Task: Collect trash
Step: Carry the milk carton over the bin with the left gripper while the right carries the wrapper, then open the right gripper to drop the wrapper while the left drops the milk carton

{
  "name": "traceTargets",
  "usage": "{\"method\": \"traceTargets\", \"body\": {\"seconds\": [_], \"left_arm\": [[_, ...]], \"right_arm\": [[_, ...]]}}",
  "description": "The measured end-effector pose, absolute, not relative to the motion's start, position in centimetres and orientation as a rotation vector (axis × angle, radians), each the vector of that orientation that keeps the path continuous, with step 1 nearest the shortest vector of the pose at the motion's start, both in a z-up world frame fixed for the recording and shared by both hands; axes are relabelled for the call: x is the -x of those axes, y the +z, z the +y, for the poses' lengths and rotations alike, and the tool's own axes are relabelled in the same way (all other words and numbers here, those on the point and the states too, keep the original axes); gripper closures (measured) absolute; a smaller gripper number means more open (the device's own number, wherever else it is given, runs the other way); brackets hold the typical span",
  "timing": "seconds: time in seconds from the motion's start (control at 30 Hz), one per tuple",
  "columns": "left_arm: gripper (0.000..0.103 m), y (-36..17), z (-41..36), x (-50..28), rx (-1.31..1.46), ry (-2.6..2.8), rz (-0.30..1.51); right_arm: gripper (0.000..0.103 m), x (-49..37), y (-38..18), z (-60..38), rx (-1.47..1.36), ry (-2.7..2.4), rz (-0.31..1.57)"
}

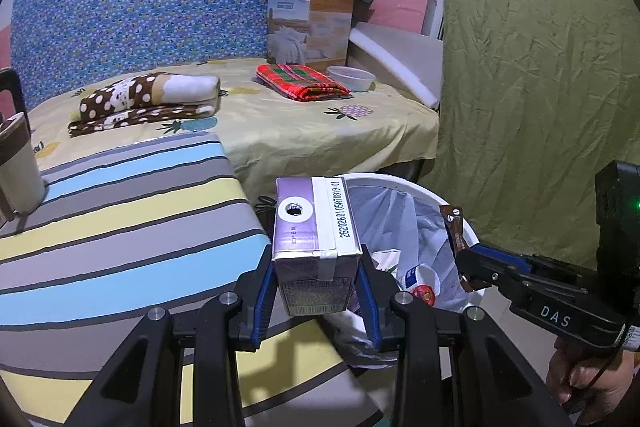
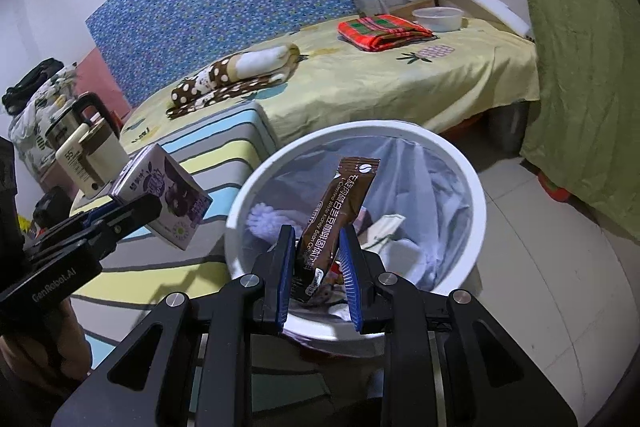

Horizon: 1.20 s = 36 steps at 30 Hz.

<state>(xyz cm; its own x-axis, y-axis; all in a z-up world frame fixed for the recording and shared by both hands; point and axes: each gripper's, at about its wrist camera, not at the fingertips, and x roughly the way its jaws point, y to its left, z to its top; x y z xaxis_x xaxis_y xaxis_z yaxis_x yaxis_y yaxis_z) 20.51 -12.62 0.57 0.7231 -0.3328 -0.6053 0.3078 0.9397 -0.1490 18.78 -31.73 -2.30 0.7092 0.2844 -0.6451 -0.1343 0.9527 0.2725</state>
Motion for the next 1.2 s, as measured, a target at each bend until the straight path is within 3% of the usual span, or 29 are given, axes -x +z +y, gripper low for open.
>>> {"method": "traceTargets", "body": {"seconds": [1.07,1.2], "left_arm": [[0.066,-3.4,-16.5,-26.8,0.020,-0.432,0.754],[0.065,-3.5,-16.5,-26.6,0.021,-0.439,0.753]], "right_arm": [[0.076,-20.8,-5.5,-34.7,-0.249,0.178,0.865],[0.066,-20.7,-5.5,-34.7,-0.240,0.173,0.863]]}}
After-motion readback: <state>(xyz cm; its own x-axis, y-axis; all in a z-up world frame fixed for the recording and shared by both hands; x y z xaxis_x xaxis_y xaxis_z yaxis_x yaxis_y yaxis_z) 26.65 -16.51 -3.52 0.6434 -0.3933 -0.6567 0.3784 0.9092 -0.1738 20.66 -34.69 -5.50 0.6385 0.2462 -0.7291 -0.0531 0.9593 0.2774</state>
